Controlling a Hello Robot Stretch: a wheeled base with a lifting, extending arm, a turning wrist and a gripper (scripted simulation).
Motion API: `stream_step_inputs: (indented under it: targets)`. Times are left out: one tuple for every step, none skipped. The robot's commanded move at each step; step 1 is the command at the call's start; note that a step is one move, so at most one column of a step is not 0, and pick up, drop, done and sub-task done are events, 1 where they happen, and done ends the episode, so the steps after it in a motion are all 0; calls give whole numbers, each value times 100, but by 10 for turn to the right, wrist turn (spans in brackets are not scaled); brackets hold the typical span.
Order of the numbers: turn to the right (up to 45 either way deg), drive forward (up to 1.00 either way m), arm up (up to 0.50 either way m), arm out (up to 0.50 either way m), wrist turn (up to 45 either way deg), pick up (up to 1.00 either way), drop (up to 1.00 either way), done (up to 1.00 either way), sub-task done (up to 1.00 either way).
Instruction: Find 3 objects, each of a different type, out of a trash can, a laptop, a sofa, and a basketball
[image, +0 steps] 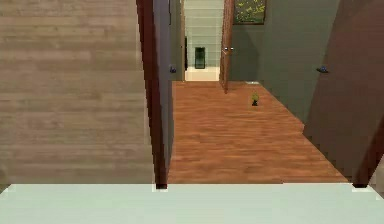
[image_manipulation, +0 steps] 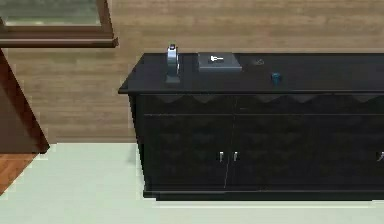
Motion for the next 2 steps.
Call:
stream_step_inputs:
  targets:
    - [0,100,0,0,0,0,0,0,0]
    - [30,0,0,0,0,0,0,0,0]
